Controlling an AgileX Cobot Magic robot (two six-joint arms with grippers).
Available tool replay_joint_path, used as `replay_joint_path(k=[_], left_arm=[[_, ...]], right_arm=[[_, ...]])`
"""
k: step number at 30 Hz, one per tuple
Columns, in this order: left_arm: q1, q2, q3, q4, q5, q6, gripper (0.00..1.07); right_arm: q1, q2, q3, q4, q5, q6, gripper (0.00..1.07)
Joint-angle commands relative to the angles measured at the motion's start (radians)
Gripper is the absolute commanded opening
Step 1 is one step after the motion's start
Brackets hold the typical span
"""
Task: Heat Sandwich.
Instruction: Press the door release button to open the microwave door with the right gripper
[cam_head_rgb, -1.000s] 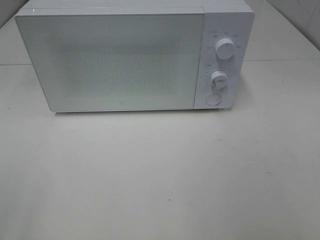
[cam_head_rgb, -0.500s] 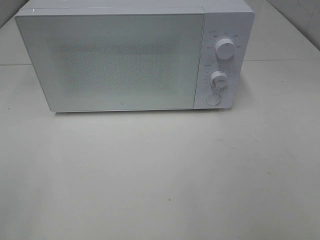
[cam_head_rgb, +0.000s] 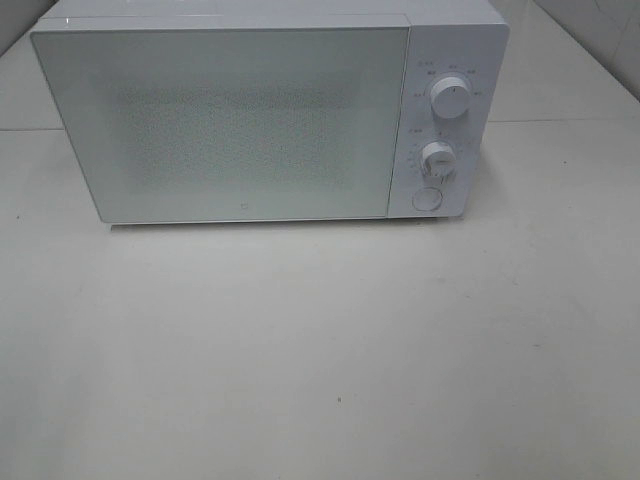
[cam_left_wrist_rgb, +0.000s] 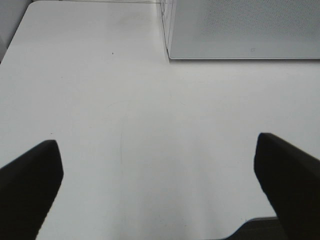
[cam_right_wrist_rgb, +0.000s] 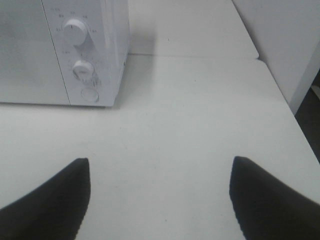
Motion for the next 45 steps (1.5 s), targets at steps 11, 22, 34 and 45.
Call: replay_joint_path(k=[11,22,34,45], left_arm=[[0.004,-0.015,0.001,-0.008,-0.004,-0.003,0.99],[0.004,-0.015,0.001,-0.008,-0.004,-0.003,0.99],[0.004,-0.015,0.001,-0.008,-0.004,-0.003,0.99],[0.004,-0.015,0.001,-0.008,-0.004,-0.003,0.99]], right_arm=[[-0.005,0.250,-0.005,0.010,-0.281,-0.010,0.75],[-0.005,0.525,-0.005,0.009,-0.539,0.000,0.75],[-0.005,0.751,-0.005,0.010,-0.766,0.017,0.75],[-0.005,0.941,0.013,0.003,-1.023,0.019,0.75]])
